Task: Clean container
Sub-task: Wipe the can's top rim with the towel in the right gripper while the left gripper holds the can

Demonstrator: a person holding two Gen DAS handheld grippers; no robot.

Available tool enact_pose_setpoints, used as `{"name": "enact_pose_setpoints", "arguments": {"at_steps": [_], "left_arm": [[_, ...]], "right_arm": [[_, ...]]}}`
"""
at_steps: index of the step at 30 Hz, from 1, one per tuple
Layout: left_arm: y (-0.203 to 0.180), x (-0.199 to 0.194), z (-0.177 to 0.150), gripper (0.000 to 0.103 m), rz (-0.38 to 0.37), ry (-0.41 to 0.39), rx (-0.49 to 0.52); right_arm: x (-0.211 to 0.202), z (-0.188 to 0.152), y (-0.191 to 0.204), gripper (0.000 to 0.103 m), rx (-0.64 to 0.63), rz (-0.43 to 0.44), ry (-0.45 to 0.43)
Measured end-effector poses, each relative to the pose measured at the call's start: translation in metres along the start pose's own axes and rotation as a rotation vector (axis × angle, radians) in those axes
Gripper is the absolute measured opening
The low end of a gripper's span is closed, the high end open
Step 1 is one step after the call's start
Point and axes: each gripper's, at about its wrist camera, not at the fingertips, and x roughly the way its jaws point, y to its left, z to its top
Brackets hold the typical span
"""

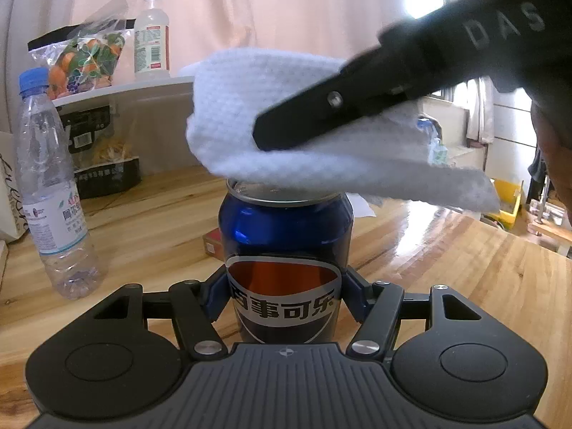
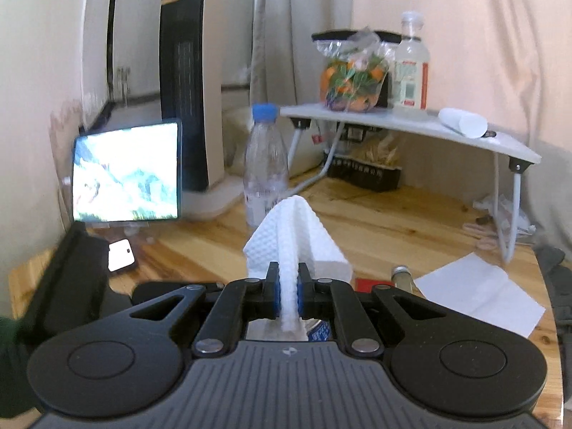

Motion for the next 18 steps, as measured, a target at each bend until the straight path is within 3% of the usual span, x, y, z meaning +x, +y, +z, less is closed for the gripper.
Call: {"name": "enact_pose_setpoints", "arguments": {"at_steps": [9, 14, 18], "left_arm": [[-0.003, -0.005, -0.004, 0.066, 0.006, 0.001, 0.020], [-0.003, -0.005, -0.003, 0.066, 0.006, -0.013, 0.027], [-0.003, -0.007, -0.002, 0.066, 0.004, -0.022, 0.029]], "right_arm": [[0.000, -0.005, 0.009, 0.011, 0.029, 0.071, 0.033], [-0.010, 0.003, 0.011, 0.011, -0.002, 0.019, -0.028], [-0.001, -0.001, 0.011, 0.011, -0.022, -0.007, 0.007]]}}
